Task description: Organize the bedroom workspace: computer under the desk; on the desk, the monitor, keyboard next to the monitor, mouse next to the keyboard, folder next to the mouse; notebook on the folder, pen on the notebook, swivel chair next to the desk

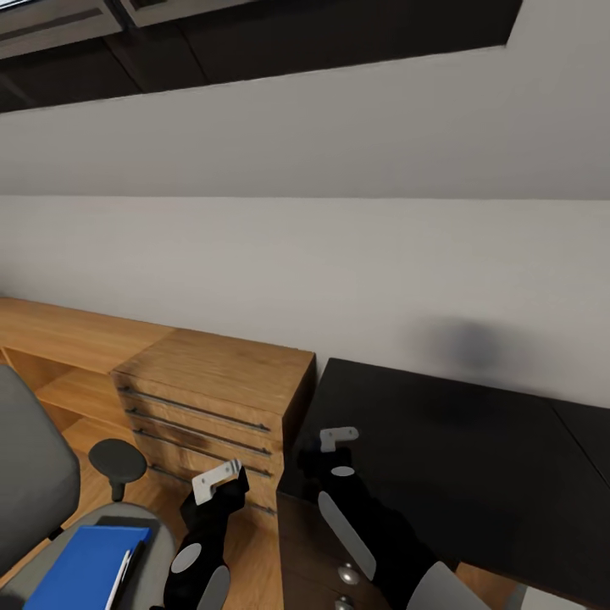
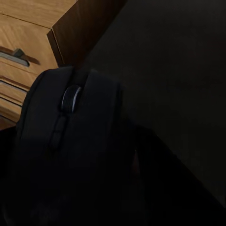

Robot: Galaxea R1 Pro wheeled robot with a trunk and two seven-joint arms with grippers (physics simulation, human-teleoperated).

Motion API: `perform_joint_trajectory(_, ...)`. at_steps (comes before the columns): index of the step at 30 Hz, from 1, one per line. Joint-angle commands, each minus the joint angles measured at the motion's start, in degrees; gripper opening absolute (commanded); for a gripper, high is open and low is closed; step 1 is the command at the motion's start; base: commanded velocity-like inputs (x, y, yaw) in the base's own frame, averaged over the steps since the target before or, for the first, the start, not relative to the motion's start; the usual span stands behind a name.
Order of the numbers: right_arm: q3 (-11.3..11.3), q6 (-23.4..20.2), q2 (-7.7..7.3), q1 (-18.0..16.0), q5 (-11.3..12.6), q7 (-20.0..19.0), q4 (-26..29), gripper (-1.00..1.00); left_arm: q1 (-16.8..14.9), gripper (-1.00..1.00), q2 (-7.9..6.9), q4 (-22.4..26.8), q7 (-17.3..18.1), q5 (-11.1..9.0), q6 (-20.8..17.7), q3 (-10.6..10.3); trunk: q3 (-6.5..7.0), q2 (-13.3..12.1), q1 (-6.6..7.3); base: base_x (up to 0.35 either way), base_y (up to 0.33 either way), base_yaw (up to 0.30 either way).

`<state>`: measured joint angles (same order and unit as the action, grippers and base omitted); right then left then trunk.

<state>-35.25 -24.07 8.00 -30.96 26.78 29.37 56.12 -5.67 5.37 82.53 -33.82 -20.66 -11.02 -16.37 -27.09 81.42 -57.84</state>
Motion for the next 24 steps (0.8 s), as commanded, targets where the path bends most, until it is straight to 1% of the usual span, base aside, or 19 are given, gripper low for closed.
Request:
perform_joint_trajectory(1,-0.13,-0.02,-0.02,-0.07,0.64,0.6,-0.06,-1.0,-0.04,1.0,-0.01,0.09,-0.37,-0.26,-0.23,-0.07,-0.25,0.46,-0.23,0.0,0.0,0.003)
perform_joint_trajectory(9,0.07,0.13,-0.08,-0.07,0.55,0.63,-0.69,-1.0,-0.04,1.0,0.0,0.09,-0.37,-0.26,-0.23,-0.1,-1.69,3.66,-1.98,0.0,0.0,0.0)
perform_joint_trajectory(12,0.32,0.16,-0.09,-0.07,0.55,0.6,-2.95,-1.0,-0.04,1.0,0.0,0.09,-0.37,-0.26,-0.23,-0.12,-2.23,4.87,-2.64,0.0,0.0,0.0)
perform_joint_trajectory(19,0.36,0.14,0.0,-0.07,0.47,0.6,-3.38,-1.0,-0.04,1.0,0.0,0.05,-0.37,-0.26,-0.31,-0.15,-3.48,7.67,-4.18,0.0,0.0,0.0)
perform_joint_trajectory(24,0.31,0.15,0.0,-0.07,0.46,0.6,-3.4,-1.0,-0.04,1.0,0.0,0.0,-0.33,-0.26,-0.32,-0.15,-3.48,7.67,-4.18,0.0,0.0,0.0)
